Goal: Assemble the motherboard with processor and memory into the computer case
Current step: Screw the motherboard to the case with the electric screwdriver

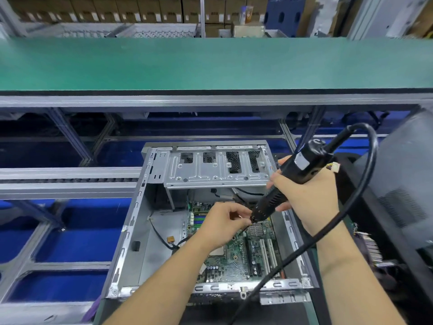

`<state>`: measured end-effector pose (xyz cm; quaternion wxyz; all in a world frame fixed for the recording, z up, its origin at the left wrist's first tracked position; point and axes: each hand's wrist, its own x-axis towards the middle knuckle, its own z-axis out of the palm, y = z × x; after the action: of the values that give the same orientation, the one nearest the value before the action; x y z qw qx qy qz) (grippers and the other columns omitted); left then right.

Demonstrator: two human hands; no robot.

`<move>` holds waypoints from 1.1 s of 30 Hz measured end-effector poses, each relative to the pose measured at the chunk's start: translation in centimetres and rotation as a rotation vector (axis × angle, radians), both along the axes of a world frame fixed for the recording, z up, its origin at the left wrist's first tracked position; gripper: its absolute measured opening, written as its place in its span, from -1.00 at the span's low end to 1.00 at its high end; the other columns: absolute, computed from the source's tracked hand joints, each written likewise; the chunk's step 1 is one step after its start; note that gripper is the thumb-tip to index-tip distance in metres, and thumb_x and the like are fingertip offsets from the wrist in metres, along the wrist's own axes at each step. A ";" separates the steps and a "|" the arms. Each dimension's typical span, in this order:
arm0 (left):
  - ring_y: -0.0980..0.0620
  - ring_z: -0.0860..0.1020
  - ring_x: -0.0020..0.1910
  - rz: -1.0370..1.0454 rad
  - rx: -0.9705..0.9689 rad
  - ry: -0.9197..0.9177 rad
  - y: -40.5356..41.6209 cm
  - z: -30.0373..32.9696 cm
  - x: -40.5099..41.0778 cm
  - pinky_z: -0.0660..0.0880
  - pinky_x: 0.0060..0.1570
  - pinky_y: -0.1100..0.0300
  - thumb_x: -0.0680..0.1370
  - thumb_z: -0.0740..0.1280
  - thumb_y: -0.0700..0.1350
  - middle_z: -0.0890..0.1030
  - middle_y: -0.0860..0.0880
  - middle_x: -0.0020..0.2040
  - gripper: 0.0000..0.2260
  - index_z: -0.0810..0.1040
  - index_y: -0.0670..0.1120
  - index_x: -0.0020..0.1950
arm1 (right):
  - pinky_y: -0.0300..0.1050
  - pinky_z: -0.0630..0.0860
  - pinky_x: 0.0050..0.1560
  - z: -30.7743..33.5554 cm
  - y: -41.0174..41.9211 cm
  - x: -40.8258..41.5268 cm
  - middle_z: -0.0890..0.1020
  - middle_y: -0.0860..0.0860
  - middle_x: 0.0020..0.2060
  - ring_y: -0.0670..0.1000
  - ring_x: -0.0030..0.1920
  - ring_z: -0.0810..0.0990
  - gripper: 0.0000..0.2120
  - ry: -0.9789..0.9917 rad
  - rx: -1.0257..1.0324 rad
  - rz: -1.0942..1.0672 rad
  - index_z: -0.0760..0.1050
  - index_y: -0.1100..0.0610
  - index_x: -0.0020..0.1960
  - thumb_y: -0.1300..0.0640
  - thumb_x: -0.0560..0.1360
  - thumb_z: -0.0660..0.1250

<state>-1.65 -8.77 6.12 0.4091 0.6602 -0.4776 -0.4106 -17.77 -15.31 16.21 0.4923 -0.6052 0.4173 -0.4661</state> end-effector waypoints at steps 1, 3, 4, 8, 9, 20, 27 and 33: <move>0.03 0.65 -0.11 0.015 0.005 -0.033 0.0 0.0 -0.1 0.59 0.08 0.07 0.49 0.49 -0.19 0.71 0.04 -0.12 -0.88 0.72 -0.05 0.01 | -0.07 0.57 -0.54 -0.1 0.1 0.0 0.72 0.07 -0.20 0.11 -0.26 0.73 -0.77 -0.004 0.005 -0.003 0.63 -0.06 -0.07 0.08 0.29 0.52; 0.15 0.61 -0.18 0.030 0.009 -0.068 -0.2 -0.1 -0.4 0.58 0.00 0.16 0.51 0.48 -0.16 0.70 0.07 -0.16 -0.94 0.74 -0.04 -0.06 | -0.08 0.57 -0.54 -0.2 0.2 0.0 0.72 0.04 -0.19 0.08 -0.26 0.73 -0.76 0.006 0.017 -0.005 0.64 -0.07 -0.06 0.06 0.28 0.51; 0.22 0.58 -0.23 0.031 0.011 -0.087 -0.2 -0.1 -0.5 0.56 -0.08 0.24 0.51 0.47 -0.14 0.68 0.10 -0.18 -0.95 0.74 -0.02 -0.08 | -0.08 0.57 -0.54 -0.1 0.2 -0.1 0.72 0.03 -0.19 0.07 -0.26 0.73 -0.76 0.010 0.023 -0.006 0.63 -0.07 -0.06 0.05 0.27 0.50; 0.32 0.49 -0.39 -0.016 0.016 -0.091 -0.1 -0.2 -1.0 0.38 -0.31 0.44 0.50 0.49 -0.11 0.61 0.19 -0.29 -0.98 0.71 0.01 -0.12 | -0.09 0.57 -0.54 -0.3 0.2 -0.5 0.72 0.07 -0.20 0.07 -0.26 0.73 -0.70 0.010 0.037 -0.034 0.61 0.01 -0.03 0.05 0.25 0.50; 0.32 0.48 -0.39 -0.014 0.013 -0.086 -0.1 -0.2 -1.1 0.39 -0.30 0.43 0.49 0.50 -0.12 0.61 0.18 -0.30 -0.97 0.71 0.01 -0.14 | -0.10 0.57 -0.54 -0.3 0.2 -0.5 0.72 0.07 -0.21 0.07 -0.27 0.73 -0.69 0.012 0.041 -0.039 0.61 0.02 -0.02 0.04 0.25 0.50; 0.00 0.56 -0.26 0.019 0.042 0.223 0.3 -0.7 -0.5 0.54 -0.12 0.03 0.44 0.52 -0.24 0.66 -0.06 -0.27 -0.90 0.70 -0.06 -0.22 | -0.07 0.56 -0.53 -0.3 0.4 -1.1 0.72 0.06 -0.27 0.14 -0.23 0.74 -0.78 -0.065 0.050 -0.041 0.63 -0.08 -0.11 0.13 0.27 0.50; 0.08 0.57 -0.31 0.035 0.036 0.154 -0.1 -1.0 -1.1 0.57 -0.19 0.17 0.41 0.57 -0.14 0.66 0.04 -0.27 -0.89 0.68 0.04 -0.19 | -0.05 0.58 -0.51 -0.5 0.1 -0.7 0.70 0.10 -0.22 0.15 -0.20 0.74 -0.72 -0.054 0.063 -0.048 0.62 -0.06 -0.10 0.03 0.19 0.50; 0.16 0.51 -0.39 0.062 -0.008 0.027 -0.1 -1.2 -0.8 0.45 -0.32 0.27 0.42 0.55 -0.11 0.64 0.09 -0.33 -0.88 0.68 0.06 -0.29 | -0.07 0.57 -0.53 -0.8 0.3 -0.7 0.71 0.09 -0.26 0.13 -0.22 0.74 -0.78 -0.063 0.061 -0.060 0.61 0.05 -0.06 0.27 0.37 0.52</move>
<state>-2.47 -8.85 4.93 0.4305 0.6674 -0.4533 -0.4046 -18.48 -15.04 15.40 0.5092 -0.5620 0.4337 -0.4867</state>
